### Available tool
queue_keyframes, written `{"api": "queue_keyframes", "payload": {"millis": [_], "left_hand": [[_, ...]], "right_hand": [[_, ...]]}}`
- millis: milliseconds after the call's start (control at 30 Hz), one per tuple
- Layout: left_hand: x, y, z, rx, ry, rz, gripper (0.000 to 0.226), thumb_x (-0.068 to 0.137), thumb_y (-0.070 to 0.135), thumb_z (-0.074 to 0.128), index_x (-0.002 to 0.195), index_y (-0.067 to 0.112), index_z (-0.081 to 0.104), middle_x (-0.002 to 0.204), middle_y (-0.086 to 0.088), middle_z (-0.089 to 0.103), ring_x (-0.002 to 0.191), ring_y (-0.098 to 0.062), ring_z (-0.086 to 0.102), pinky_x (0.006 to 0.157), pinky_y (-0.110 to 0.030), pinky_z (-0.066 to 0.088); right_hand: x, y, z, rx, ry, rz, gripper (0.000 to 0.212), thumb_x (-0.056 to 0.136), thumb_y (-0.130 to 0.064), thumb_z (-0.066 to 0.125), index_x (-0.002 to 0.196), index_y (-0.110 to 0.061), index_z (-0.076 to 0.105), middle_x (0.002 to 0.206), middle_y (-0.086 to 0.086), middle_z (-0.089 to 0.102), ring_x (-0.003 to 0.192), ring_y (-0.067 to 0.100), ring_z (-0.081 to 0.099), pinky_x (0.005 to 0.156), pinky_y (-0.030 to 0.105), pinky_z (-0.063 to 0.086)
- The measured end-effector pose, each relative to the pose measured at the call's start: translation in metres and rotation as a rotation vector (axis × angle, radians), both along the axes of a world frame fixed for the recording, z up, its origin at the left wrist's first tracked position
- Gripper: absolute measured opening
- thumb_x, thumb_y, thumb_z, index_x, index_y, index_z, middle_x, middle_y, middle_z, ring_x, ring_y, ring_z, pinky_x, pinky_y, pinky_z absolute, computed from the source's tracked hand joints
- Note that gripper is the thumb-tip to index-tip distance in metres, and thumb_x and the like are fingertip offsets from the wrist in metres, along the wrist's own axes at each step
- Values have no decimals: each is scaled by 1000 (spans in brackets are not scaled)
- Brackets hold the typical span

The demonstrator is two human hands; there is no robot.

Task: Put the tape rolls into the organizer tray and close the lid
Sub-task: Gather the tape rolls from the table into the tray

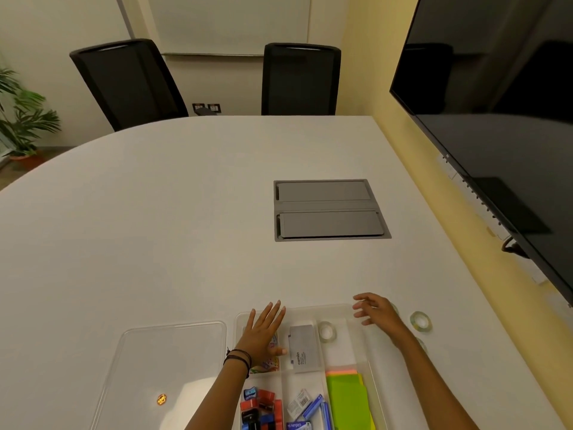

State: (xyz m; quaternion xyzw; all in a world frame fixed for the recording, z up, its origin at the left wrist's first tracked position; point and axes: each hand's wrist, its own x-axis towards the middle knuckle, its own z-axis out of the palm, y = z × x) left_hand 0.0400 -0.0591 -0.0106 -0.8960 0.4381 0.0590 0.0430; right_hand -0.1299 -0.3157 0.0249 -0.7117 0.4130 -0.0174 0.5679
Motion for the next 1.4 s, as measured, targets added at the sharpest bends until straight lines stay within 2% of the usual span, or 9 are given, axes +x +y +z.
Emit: {"api": "queue_keyframes", "payload": {"millis": [67,133,267,467,667,733,833,1033,1400], "left_hand": [[0,0,-2,-15,-6,12,139,47,91,50,148,12,-5,123,11,66,143,-28,-26,113,-46,-16],[-1,0,-2,-1,49,-19,130,47,89,53,147,17,11,123,8,66,144,-24,-21,113,-44,-17],[-2,1,3,72,171,-118,109,44,89,56,125,18,42,120,7,68,129,-10,46,113,-44,-19],[-4,1,1,87,72,-39,121,49,89,50,144,20,18,124,9,66,143,-26,-25,113,-44,-16],[-5,0,4,125,182,-25,116,49,85,58,140,20,26,129,2,62,146,-17,-16,113,-44,-18],[-10,2,4,174,192,-105,107,64,77,58,144,18,17,150,-12,33,147,-13,11,109,-48,-26],[-6,0,-8,106,346,-134,92,86,57,49,142,30,-19,149,-14,-26,147,-30,-5,101,-37,-38],[-6,1,-8,95,354,-148,88,88,56,45,141,33,-22,157,-9,-20,147,-28,-10,118,-51,-10],[-5,1,-13,52,372,-144,91,87,57,46,147,18,-10,157,-9,-17,147,-28,-11,118,-50,-10]], "right_hand": [[-7,-11,-5,-64,16,-76,26,94,1,42,110,-2,62,104,19,67,82,21,64,68,28,52],[-13,-22,-12,-220,61,-144,24,92,3,47,110,0,63,114,20,65,98,26,61,82,34,50],[-21,-38,-27,-327,170,-131,26,87,6,54,113,7,62,124,25,59,116,37,55,99,40,43],[-30,-39,-41,-308,331,44,61,88,-5,59,143,-8,32,148,23,31,136,37,32,113,42,31],[-39,-30,-53,-410,486,302,69,92,-8,53,148,-20,16,158,16,2,144,35,16,118,39,23],[-44,-26,-56,-463,497,313,67,91,-7,52,148,-20,19,157,17,3,142,34,22,116,37,27],[-50,-19,-57,-508,479,288,64,91,-3,49,147,-21,23,156,16,8,138,34,29,112,36,34],[-63,7,-61,-585,376,157,54,88,9,44,137,-15,44,147,17,29,127,33,42,105,37,42],[-81,37,-64,-765,481,130,38,91,-9,52,128,-16,50,126,10,46,111,24,50,82,31,54]]}}
